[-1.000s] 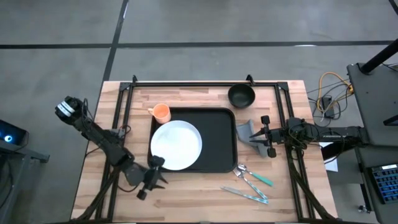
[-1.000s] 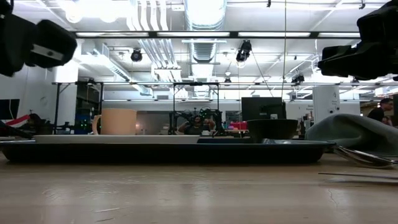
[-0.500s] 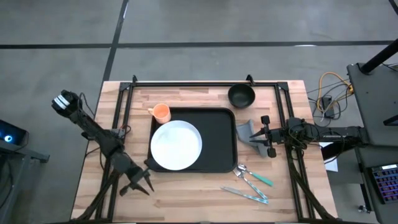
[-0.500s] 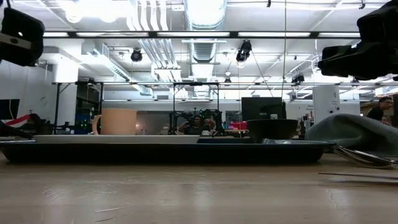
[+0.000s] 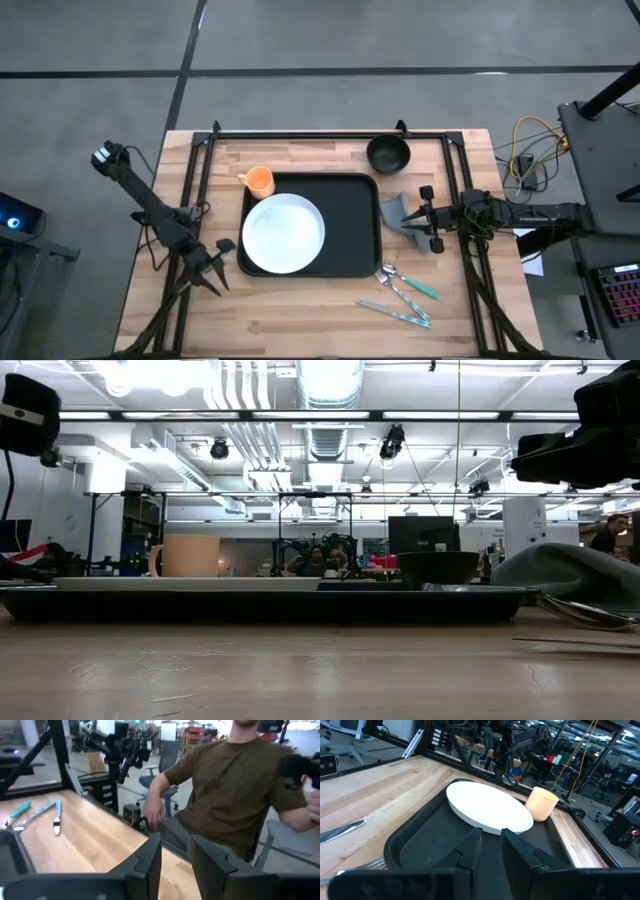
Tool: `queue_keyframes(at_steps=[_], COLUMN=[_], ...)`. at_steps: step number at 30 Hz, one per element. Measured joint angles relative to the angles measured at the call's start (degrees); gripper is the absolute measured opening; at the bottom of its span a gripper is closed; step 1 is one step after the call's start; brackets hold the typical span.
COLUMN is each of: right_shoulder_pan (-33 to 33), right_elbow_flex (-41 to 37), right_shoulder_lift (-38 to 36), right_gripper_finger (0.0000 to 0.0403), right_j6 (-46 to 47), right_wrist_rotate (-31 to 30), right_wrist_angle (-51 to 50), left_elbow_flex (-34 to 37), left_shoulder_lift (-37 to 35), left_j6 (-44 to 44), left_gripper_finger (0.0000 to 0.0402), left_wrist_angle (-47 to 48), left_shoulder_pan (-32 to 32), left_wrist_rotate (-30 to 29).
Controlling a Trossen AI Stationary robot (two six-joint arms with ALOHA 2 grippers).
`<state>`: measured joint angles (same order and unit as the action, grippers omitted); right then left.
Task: Set up tray
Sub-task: Put the bowl on top of the plate in the serving tray
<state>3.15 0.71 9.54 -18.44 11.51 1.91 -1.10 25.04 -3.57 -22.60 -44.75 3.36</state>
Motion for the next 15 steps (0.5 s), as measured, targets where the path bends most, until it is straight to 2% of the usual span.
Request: queue_keyframes(at_steps=[3,7,12,15], right_shoulder_pan=[0.01,-0.01,0.00,-0.01], right_elbow_flex=[-0.02,-0.01,-0.02,0.00], right_shoulder_lift=[0.00,0.00,0.00,0.00], right_gripper_finger=[0.0063,0.0063,0.0063,0.0063], right_j6=[-0.02,0.00,0.00,0.00], right_wrist_rotate=[0.00,0.00,0.00,0.00], right_wrist_angle=[0.00,0.00,0.00,0.00], left_elbow_flex=[0.23,0.45,0.48,0.48], left_shoulder_lift=[-2.86,-6.73,-12.74,-16.41], left_j6=[0.98,1.45,1.68,1.81], left_gripper_finger=[0.0084,0.0084,0.0084,0.0084], left_wrist_angle=[1.21,4.47,10.03,15.54], left_shoulder_pan=[0.00,0.00,0.00,0.00], left_wrist_rotate=[1.37,6.66,6.38,3.79])
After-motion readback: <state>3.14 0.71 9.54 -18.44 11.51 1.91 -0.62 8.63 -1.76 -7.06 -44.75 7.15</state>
